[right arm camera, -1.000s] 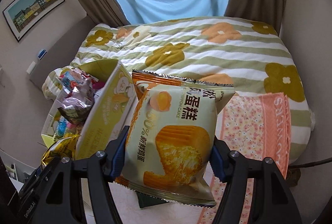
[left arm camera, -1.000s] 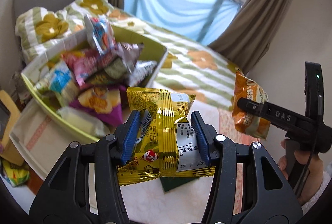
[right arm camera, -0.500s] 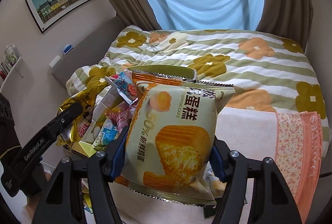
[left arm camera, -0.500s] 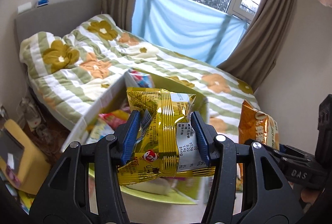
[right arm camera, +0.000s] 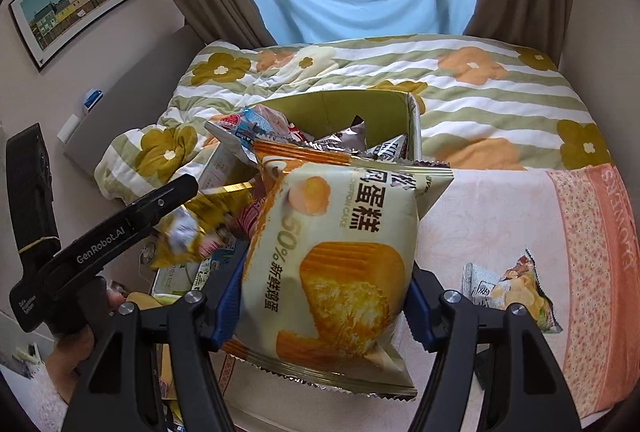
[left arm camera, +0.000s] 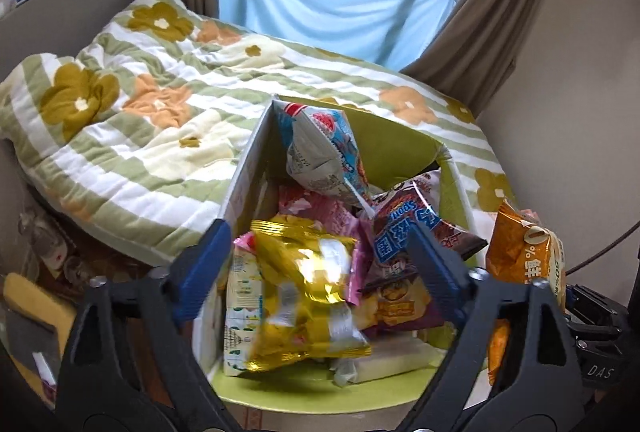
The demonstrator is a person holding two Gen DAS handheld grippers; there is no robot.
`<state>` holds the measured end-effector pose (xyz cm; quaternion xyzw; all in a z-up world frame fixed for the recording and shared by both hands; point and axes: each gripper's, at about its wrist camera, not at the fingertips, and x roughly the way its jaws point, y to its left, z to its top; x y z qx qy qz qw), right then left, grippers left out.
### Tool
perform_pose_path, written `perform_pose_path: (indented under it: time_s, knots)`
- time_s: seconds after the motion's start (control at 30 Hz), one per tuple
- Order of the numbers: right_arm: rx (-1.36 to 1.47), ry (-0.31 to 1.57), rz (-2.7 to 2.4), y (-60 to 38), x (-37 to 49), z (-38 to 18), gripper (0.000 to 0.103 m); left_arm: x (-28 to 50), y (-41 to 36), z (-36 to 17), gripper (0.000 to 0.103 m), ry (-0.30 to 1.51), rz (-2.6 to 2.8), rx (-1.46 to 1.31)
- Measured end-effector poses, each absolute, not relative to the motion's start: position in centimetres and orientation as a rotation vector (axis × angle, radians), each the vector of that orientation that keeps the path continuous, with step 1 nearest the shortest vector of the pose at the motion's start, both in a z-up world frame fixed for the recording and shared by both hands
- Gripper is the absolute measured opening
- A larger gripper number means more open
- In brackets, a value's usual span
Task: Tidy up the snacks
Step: 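Carry both bags over the box and release them inside with both tools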
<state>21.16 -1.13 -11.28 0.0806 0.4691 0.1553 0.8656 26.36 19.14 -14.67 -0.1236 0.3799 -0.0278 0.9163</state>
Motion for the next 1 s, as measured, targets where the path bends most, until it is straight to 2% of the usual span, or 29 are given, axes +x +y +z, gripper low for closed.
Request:
perform_pose_path:
  time_s: [0.67,0.7,0.8,0.83,1.0]
  knots:
    - [0.168,0.963,0.284,1.2,20.8,-13.4,0.065,22.3,20.1,-13.2,0.101,0.769,-0.033,-0.160]
    - [0.166,0.962,0.285,1.4,21.0,-13.5,0.067,22.2,20.2,-13.2,0.101,0.768,-0.034,-0.167]
    - [0.143,0.926,0.283,1.8,21.1,-13.3,0.096,22.1,20.2,-13.2,0.101,0.778,-0.028,-0.169]
    - [0.136,0.910,0.286,1.8,21.0,-13.1,0.099,22.0,20.3,-13.3,0.101,0.782,-0.024,-0.165]
    - [0.121,0.888,0.295,1.1,20.1,-12.6,0.099,21.4,20.4,-13.6,0.101,0.798,-0.014,-0.164]
